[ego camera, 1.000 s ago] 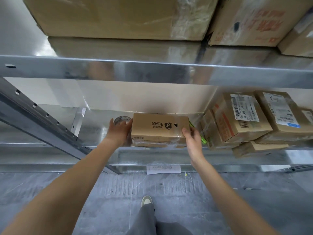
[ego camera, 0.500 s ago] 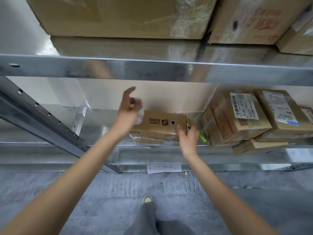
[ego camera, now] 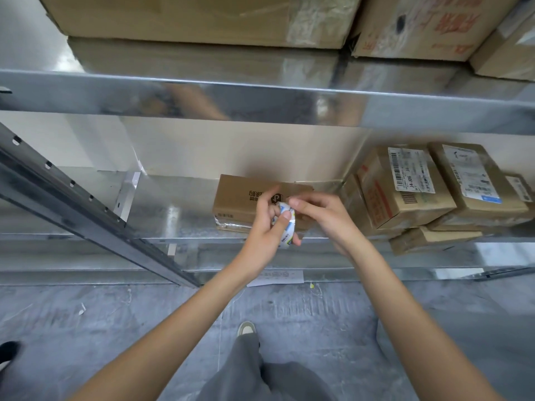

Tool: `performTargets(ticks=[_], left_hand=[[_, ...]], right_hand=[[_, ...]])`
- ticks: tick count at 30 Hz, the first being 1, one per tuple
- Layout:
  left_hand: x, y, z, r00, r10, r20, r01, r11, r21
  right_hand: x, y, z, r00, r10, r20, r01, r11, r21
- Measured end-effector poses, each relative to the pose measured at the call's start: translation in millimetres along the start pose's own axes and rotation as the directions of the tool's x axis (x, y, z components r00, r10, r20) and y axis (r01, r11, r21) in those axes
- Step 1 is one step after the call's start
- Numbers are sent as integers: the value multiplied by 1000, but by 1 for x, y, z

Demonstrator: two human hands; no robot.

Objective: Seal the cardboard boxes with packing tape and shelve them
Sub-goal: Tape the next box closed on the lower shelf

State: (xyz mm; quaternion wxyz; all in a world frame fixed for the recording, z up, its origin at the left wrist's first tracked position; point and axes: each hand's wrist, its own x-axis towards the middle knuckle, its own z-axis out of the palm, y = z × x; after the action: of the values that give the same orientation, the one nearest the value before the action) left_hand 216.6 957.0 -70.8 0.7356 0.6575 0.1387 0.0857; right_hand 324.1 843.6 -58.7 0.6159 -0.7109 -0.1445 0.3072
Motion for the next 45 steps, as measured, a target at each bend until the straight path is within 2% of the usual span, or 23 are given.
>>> performTargets(ticks=[4, 8, 11, 13, 19, 23, 25, 27, 31, 34, 37, 40, 45], left_hand=[[0, 0, 2, 999, -28, -33, 26, 997, -68], [-6, -9, 3, 998, -59, -25, 58, 998, -35], [-12, -16, -2, 995, -38, 94, 15, 973, 230], [-15, -18, -5, 991, -26, 133, -18, 946, 325], [-14, -14, -7, 994, -7, 108, -19, 971, 238], [-8, -8, 1, 987, -161, 6, 158, 977, 144], [-6, -7, 2, 974, -224, 7, 223, 972, 70], [-9, -6, 2, 974, -220, 49, 216, 974, 67], [-23, -8, 1, 977, -127, 173, 101, 983, 152], [-29, -11, 4, 979, -100, 178, 81, 990, 115], [-27, -10, 9, 973, -199, 118, 200, 980, 3], [-27, -18, 11, 928, -364, 84, 368, 929, -40], [-23, -27, 14, 895, -446, -3, 445, 894, -49]], right_hand=[[2, 5, 2, 998, -35, -48, 36, 999, 5], [4, 7, 3, 993, -19, -116, 29, 996, 84], [6, 10, 2, 991, 2, -135, 8, 997, 75], [6, 12, 2, 991, 12, -134, -2, 997, 80], [8, 5, -3, 986, -9, -167, 14, 999, 30], [15, -9, -10, 983, -33, -180, 47, 996, 74], [19, -13, -12, 984, -44, -174, 58, 996, 74], [24, -11, -14, 982, -37, -183, 49, 997, 65], [37, -4, -22, 980, -4, -200, 11, 999, 31], [42, -2, -22, 986, -9, -167, -1, 998, -57], [47, -8, -22, 979, -39, -200, 21, 995, -93], [54, -13, -30, 971, -41, -237, 27, 998, -61], [67, -12, -28, 981, -32, -193, 11, 994, -110]])
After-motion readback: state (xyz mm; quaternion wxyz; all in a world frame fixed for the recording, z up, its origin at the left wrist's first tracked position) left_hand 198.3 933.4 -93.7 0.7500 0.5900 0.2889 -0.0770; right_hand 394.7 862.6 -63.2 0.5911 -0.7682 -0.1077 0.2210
